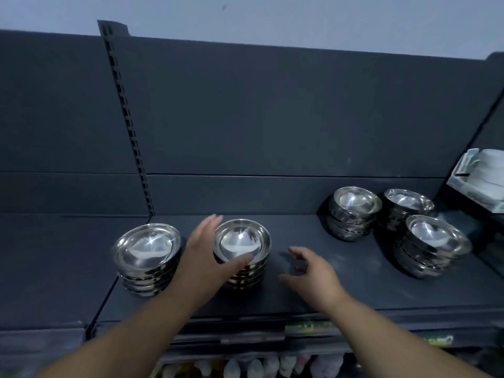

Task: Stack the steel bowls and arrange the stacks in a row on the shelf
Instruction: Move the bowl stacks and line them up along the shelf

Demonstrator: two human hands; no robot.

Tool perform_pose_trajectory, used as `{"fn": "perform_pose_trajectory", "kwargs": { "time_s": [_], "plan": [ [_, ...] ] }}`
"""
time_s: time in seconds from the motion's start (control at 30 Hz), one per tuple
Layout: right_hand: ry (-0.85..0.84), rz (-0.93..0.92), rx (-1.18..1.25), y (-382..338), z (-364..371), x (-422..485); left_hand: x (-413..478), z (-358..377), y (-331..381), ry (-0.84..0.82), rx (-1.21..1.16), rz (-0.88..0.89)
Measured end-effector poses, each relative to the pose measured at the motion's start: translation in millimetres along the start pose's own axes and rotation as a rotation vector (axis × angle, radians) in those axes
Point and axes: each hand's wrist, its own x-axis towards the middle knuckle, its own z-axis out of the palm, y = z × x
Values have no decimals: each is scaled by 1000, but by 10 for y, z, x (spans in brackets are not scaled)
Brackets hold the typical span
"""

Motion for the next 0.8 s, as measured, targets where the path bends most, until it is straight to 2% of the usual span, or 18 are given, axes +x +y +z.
{"fn": "perform_pose_trajectory", "kwargs": {
  "time_s": [0.13, 0.27, 0.47, 0.57, 0.67, 0.8],
  "plan": [
    [87, 35, -106, 101, -396, -4, 160, 159, 343, -19, 172, 228],
    [189, 50, -172, 271, -950, -55, 268, 560, 699, -99, 300, 345],
    [487, -27, -122, 730, -1929, -47, 446, 1445, 1214, -231, 312, 366],
    [553, -41, -88, 1075, -2413, 7, 545, 1950, 1488, -278, 299, 320],
    [425, 23, -55, 1453, -2819, 106, 625, 2418, 1736, -342, 238, 234],
    [84, 101, -86, 1909, -3074, 292, 637, 2898, 1961, -420, 132, 100]
  ]
}}
